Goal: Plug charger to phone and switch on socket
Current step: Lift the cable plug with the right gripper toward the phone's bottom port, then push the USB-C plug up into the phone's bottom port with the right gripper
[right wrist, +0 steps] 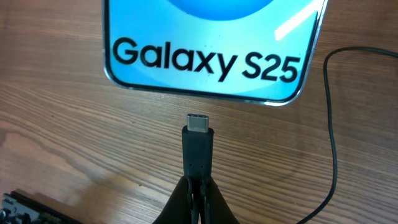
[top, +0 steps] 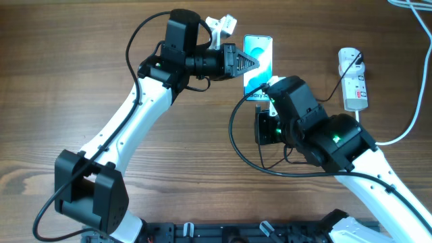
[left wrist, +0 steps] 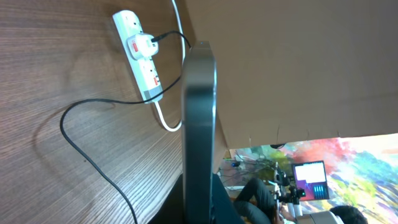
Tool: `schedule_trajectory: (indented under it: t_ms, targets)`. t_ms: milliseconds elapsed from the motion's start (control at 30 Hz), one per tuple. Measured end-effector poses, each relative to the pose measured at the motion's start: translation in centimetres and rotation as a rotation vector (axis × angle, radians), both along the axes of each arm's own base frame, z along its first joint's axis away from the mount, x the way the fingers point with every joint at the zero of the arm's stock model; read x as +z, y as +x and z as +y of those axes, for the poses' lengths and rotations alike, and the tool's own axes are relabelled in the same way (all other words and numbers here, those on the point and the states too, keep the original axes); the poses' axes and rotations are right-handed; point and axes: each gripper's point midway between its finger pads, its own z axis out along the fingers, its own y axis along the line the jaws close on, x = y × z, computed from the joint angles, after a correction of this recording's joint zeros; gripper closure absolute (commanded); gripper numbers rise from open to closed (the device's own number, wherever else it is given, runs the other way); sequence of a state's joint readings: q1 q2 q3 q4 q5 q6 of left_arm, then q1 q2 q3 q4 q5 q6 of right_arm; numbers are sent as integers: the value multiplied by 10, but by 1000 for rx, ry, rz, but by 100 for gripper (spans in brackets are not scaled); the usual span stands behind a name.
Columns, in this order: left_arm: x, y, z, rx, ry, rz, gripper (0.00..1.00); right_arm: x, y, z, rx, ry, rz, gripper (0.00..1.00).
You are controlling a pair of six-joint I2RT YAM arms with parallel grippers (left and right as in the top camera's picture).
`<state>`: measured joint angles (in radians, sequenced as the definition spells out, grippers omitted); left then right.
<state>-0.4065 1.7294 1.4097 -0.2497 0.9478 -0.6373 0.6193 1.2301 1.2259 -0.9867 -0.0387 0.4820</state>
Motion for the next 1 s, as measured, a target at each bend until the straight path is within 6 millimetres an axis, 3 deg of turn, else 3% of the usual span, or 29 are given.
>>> schedule_trajectory:
  t_ms: [1000]
  targets:
    - [2,-3,-1,-19,-12,5,96,3,3,3,-26,30,-1,96]
